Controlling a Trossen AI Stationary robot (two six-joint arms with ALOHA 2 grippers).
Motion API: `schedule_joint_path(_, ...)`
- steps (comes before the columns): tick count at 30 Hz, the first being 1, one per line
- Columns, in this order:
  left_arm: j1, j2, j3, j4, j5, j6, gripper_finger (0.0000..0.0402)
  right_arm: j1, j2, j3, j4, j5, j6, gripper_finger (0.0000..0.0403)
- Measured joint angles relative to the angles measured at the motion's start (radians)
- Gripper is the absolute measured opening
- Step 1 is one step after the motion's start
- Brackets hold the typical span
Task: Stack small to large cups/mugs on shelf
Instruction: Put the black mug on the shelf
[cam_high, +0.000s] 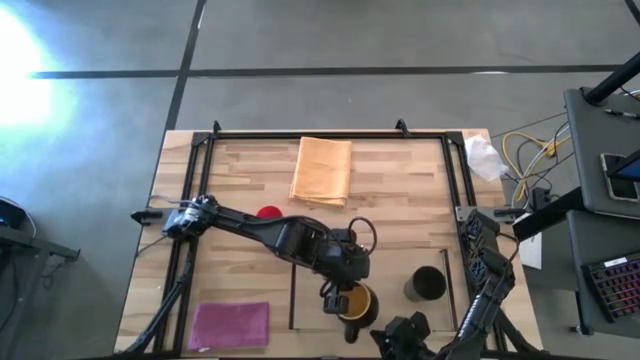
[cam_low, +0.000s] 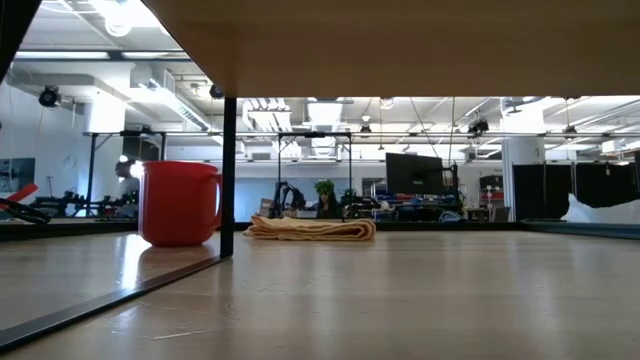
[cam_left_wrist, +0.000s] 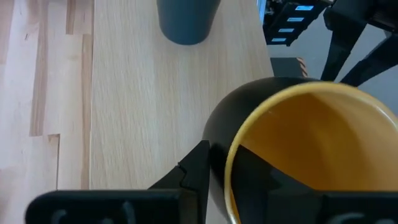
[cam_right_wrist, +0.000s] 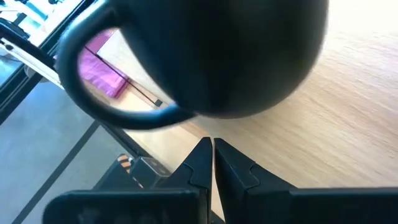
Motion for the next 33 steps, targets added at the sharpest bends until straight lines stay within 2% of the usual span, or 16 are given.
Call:
schedule_joint_path(21, 0.010, 0.000, -0.002, 0.054, 0.000, 0.000, 0.0040, 0.004, 0.000, 0.000, -0.010, 0.000, 0.002, 0.0009)
schedule_joint_path(27, 0.011, 0.000, -0.002, 0.065, -0.001, 0.004, 0.0041, 0.005, 0.000, 0.000, -0.007, -0.050, 0.001, 0.0009)
schedule_joint_path(33, 0.011, 0.000, -0.002, 0.095, 0.003, 0.006, 0.0041, 0.012, 0.000, 0.000, -0.006, -0.054, -0.001, 0.0009)
